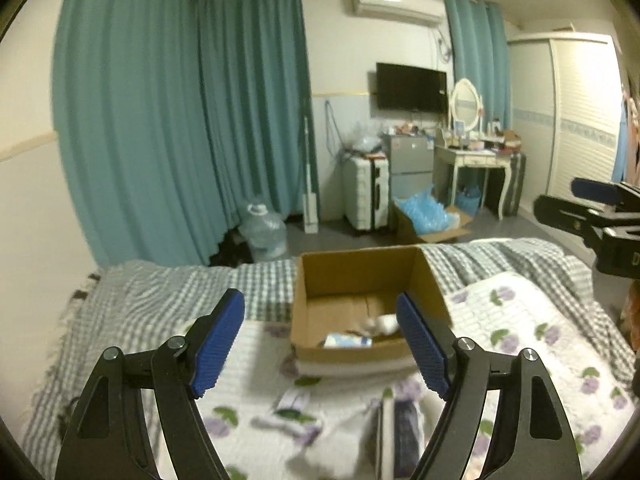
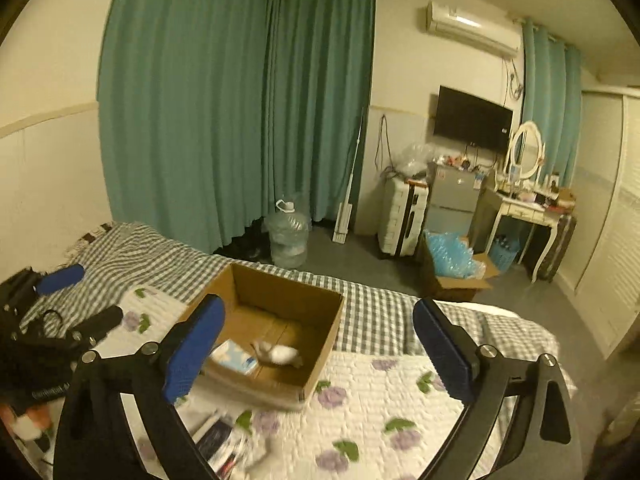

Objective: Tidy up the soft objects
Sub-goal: 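Grasp the cream lace cloth with the right gripper while the left gripper grasps the white patterned tissue box, then lower the lace cloth with the right gripper while the left gripper drops the tissue box into the box, then grasp the folded white towel with the right gripper while the left gripper grasps the white glove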

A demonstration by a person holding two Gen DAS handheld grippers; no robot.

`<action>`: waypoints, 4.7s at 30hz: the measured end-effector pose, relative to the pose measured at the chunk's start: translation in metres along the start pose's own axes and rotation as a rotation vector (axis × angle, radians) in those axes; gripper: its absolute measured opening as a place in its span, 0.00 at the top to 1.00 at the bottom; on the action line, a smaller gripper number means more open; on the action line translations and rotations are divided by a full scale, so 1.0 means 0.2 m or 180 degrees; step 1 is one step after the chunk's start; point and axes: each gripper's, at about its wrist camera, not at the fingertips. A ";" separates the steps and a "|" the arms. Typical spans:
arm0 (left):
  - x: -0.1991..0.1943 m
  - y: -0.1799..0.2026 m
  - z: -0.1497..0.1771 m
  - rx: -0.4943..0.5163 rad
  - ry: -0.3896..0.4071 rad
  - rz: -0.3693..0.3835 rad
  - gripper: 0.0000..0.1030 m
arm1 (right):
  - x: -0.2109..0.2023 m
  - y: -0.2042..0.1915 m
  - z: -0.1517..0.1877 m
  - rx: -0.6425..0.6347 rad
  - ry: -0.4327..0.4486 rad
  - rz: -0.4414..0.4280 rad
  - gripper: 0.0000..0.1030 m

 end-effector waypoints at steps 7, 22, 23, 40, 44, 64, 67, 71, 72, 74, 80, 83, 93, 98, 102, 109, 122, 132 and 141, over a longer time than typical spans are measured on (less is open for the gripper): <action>-0.33 0.02 0.15 0.0076 -0.0108 0.0065 0.23 | -0.44 -0.08 0.17 -0.0062 -0.0038 -0.0024 0.05; -0.14 0.11 0.72 -0.0243 -0.0574 -0.0332 0.23 | -0.07 -0.25 1.06 -0.0069 -0.1199 -0.0230 0.05; -0.11 0.11 0.77 -0.0234 -0.0634 -0.0329 0.23 | -0.03 -0.26 1.11 -0.0077 -0.1284 -0.0241 0.05; 0.18 0.23 1.02 -0.0104 -0.1040 0.0185 0.23 | 0.32 -0.31 1.41 -0.0040 -0.2036 -0.0540 0.77; 0.24 0.28 0.98 -0.0066 -0.1066 0.0303 0.23 | 0.25 -0.25 1.20 -0.0133 -0.1646 -0.0379 0.78; 0.43 0.35 0.98 0.0007 -0.1111 0.0519 0.57 | 0.45 -0.17 1.20 0.0257 -0.1564 -0.0525 0.78; 0.39 0.33 0.97 -0.0033 -0.1121 0.0518 0.57 | 0.41 -0.14 1.20 0.0281 -0.1520 -0.0515 0.78; 0.28 0.30 0.92 -0.0045 -0.1038 0.0557 0.57 | 0.33 -0.10 1.17 0.0312 -0.1411 -0.0416 0.78; 0.25 0.29 0.90 -0.0056 -0.1006 0.0572 0.57 | 0.30 -0.09 1.16 0.0338 -0.1366 -0.0415 0.78; 0.18 0.29 0.86 -0.0035 -0.0931 0.0566 0.57 | 0.26 -0.08 1.12 0.0347 -0.1301 -0.0399 0.78; 0.01 0.22 0.69 0.0024 -0.0682 0.0590 0.57 | 0.12 -0.11 0.96 0.0246 -0.1054 -0.0371 0.78; -0.05 0.18 0.58 0.0079 -0.0503 0.0555 0.57 | 0.06 -0.12 0.85 0.0217 -0.0906 -0.0401 0.78; 0.04 0.05 0.21 0.0112 -0.0085 0.0395 0.57 | 0.04 -0.15 0.27 -0.0054 -0.0317 -0.0419 0.78; 0.30 0.00 0.08 0.0069 -0.0131 0.0390 0.57 | 0.24 -0.19 0.08 -0.0161 -0.0240 -0.0378 0.78; 0.59 -0.03 0.04 0.0073 -0.0206 0.0387 0.57 | 0.54 -0.23 0.04 -0.0122 -0.0357 -0.0405 0.78; 1.06 -0.02 0.14 0.0198 -0.0597 0.0279 0.57 | 1.08 -0.26 0.16 -0.0126 -0.0761 -0.0383 0.78; 0.94 -0.03 0.15 0.0290 -0.0352 0.0218 0.29 | 1.04 -0.07 0.24 0.0143 -0.0590 -0.0148 0.21; 0.10 -0.18 -0.07 0.0187 0.0506 0.0133 0.13 | 0.17 -0.09 -0.01 -0.0024 -0.0092 0.0040 0.05; -0.25 -0.26 0.05 0.0301 0.0497 0.0126 0.12 | -0.36 -0.26 0.10 -0.0082 -0.0063 0.0157 0.02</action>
Point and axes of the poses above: each gripper's, at about its wrist camera, not at the fingertips, and x roughly the way its jaws point, y to its right, z to its underside, and after that the axes turned 1 degree about z, right-handed
